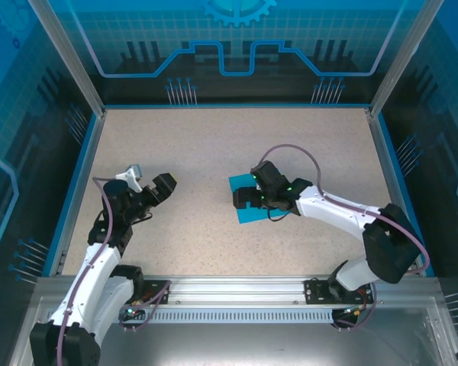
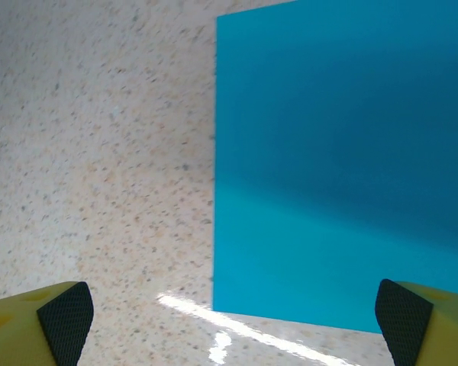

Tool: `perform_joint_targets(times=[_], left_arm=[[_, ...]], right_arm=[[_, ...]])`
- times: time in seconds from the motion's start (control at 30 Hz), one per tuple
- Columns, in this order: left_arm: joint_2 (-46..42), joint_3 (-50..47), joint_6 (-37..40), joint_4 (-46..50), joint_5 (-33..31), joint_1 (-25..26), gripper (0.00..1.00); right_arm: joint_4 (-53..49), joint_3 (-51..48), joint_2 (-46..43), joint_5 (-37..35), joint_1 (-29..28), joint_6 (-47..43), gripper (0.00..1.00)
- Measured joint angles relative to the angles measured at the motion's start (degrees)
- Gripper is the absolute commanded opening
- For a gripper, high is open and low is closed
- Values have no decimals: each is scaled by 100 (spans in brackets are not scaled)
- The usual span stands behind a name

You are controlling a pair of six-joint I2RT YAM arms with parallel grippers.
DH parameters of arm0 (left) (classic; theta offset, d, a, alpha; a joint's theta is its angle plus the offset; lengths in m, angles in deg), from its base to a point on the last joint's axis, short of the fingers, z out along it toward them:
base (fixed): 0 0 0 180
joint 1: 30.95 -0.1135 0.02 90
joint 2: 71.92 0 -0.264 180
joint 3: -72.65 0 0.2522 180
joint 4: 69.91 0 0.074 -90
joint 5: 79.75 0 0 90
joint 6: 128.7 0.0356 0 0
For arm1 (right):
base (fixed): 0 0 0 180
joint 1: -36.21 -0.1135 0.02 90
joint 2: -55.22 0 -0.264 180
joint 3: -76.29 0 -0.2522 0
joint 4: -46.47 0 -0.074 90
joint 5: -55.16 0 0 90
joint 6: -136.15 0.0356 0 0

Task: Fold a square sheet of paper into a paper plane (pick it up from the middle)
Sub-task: Move the square sheet of paper to the center of the table.

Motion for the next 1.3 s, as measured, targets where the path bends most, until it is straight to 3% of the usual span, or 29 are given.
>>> perform_joint_targets(times=[0.17, 0.33, 0.5, 0.7, 0.93, 1.3], left_arm=[[2, -2, -61, -168, 17, 0, 98], [260, 81, -59, -181, 39, 0, 99], [509, 120, 28, -142, 151, 0, 99], [511, 247, 247, 144, 280, 0, 98], [732, 308, 402, 245, 863, 7, 98], [1043, 341, 656, 546, 994, 669, 99]], right_arm=[[2, -367, -240, -400, 238, 280, 99], [-96, -374, -144, 72, 691, 393, 99], [-234, 48, 358, 407, 540, 243, 97], [-409, 326, 887, 160, 557, 179, 97], [-164, -162, 876, 339, 1353, 109, 95], [577, -990, 485, 313, 1169, 184, 94]])
